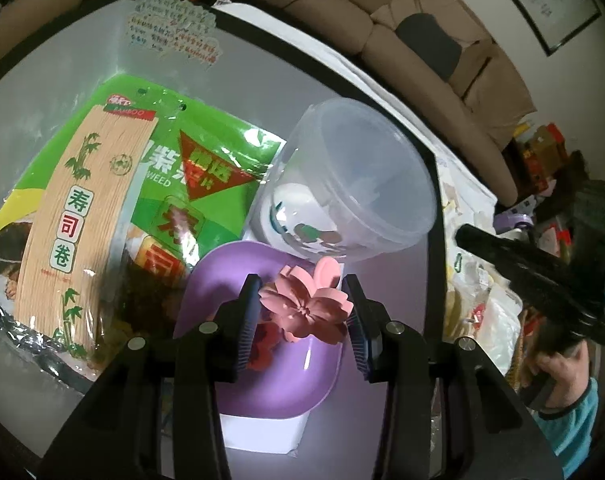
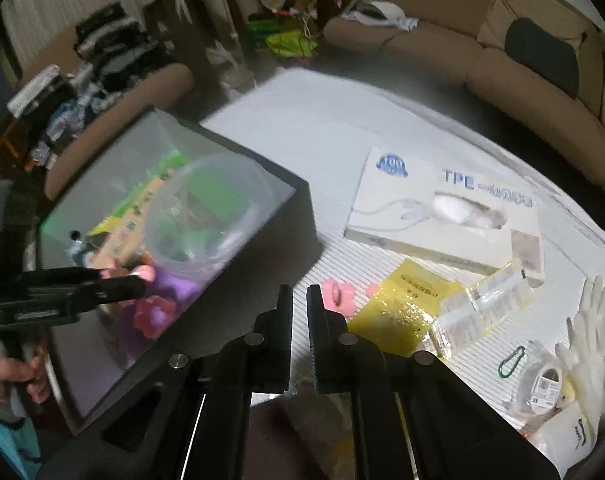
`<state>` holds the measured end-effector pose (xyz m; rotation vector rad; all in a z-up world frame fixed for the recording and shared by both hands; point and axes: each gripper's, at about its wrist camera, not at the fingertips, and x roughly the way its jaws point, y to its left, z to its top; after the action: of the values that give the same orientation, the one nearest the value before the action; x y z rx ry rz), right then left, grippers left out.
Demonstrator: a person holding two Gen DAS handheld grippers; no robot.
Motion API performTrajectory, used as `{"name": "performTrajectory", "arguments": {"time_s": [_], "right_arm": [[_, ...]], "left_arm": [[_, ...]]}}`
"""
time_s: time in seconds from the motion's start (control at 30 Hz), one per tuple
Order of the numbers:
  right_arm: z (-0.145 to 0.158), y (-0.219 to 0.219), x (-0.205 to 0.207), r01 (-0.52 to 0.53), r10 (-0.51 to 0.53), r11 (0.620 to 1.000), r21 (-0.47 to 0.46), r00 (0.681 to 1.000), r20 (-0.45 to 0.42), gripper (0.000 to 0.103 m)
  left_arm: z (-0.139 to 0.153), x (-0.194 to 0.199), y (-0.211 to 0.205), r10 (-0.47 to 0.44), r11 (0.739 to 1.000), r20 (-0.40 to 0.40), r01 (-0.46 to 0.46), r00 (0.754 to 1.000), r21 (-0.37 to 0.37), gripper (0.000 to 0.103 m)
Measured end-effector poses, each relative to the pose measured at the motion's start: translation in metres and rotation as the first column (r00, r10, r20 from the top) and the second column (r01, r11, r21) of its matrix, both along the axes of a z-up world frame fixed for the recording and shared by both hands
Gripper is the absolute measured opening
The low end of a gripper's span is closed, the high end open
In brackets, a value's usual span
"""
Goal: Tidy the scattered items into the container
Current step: 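Lower the pink cutter onto the purple plate while the right gripper drops a pink piece, then open the left gripper to release the cutter on the plate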
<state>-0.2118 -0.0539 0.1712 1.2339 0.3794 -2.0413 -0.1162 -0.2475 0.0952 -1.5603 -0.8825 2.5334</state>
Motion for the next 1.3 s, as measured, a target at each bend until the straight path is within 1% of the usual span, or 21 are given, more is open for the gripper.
{"name": "performTrajectory", "arguments": {"time_s": [0.17,0.23,0.37,0.4,0.43,0.47,0.53,0.63,0.73,0.83,0.93,1.0,1.07,1.17,1.23,1.3], "right_arm": [[-0.045,-0.013,-0.031,0.043,-0.045,0.998,0.052,0.998,0.053,0.009],[-0.060,-0.019,-0.039,0.042,-0.047,0.996,0.080,0.997,0.065,0.019],[-0.080,-0.025,-0.042,0.017,-0.026,0.989,0.144,0.998,0.061,0.020],[-0.084,-0.024,-0.043,0.013,-0.023,0.989,0.148,0.998,0.066,0.018],[-0.086,-0.023,-0.043,0.010,-0.020,0.990,0.143,0.998,0.064,0.006],[-0.085,-0.022,-0.042,0.007,-0.014,0.990,0.138,0.999,0.052,0.004],[-0.080,-0.021,-0.040,0.013,-0.016,0.993,0.114,0.999,0.027,0.004],[-0.065,-0.013,-0.038,0.024,-0.026,0.999,0.047,0.999,0.037,0.004],[-0.044,-0.004,-0.034,0.028,-0.028,1.000,-0.004,0.999,0.043,0.004],[-0.016,0.002,-0.025,0.015,-0.015,0.999,-0.031,1.000,0.023,0.004],[0.016,0.007,-0.006,-0.020,0.020,0.998,-0.067,1.000,-0.003,0.004],[0.038,0.001,0.016,-0.068,0.067,0.993,-0.099,0.998,-0.012,0.004],[0.052,-0.012,0.036,-0.129,0.128,0.985,-0.116,0.992,-0.017,0.004],[0.053,-0.046,0.066,-0.235,0.234,0.969,-0.078,0.972,-0.014,0.004],[0.042,-0.065,0.082,-0.293,0.293,0.956,-0.028,0.956,-0.006,0.004],[0.027,-0.081,0.093,-0.326,0.326,0.945,0.014,0.945,0.012,0.004]], "left_arm": [[0.000,0.000,-0.004,0.002,1.000,-0.002,-0.002,1.000,0.009,0.039],[0.000,-0.001,-0.004,-0.001,1.000,0.000,0.001,1.000,0.009,0.039],[0.000,-0.003,-0.005,-0.005,1.000,0.005,0.005,1.000,0.015,0.039],[0.000,-0.003,-0.004,-0.008,1.000,0.005,0.008,1.000,0.018,0.039],[0.001,-0.003,-0.003,-0.011,1.000,0.004,0.011,1.000,0.017,0.039],[0.001,-0.004,-0.002,-0.013,1.000,0.004,0.013,1.000,0.014,0.039],[0.002,-0.004,0.000,-0.016,1.000,0.007,0.016,1.000,0.011,0.039],[0.001,-0.003,0.000,-0.012,1.000,0.013,0.012,1.000,0.009,0.039],[0.001,-0.002,-0.001,-0.008,1.000,0.012,0.008,1.000,0.011,0.039],[0.002,-0.002,-0.002,-0.007,1.000,0.011,0.007,1.000,0.011,0.039],[-0.001,-0.003,-0.005,-0.001,1.000,0.024,0.000,1.000,0.010,0.039],[-0.005,-0.004,-0.009,0.009,1.000,0.033,-0.009,0.999,0.014,0.039],[-0.005,-0.004,-0.012,0.018,1.000,0.032,-0.019,0.999,0.018,0.039],[-0.009,-0.005,-0.014,0.035,0.999,0.048,-0.036,0.998,0.023,0.039],[-0.010,-0.006,-0.015,0.039,0.999,0.053,-0.041,0.998,0.029,0.039],[-0.011,-0.006,-0.016,0.044,0.999,0.061,-0.046,0.997,0.028,0.041]]}}
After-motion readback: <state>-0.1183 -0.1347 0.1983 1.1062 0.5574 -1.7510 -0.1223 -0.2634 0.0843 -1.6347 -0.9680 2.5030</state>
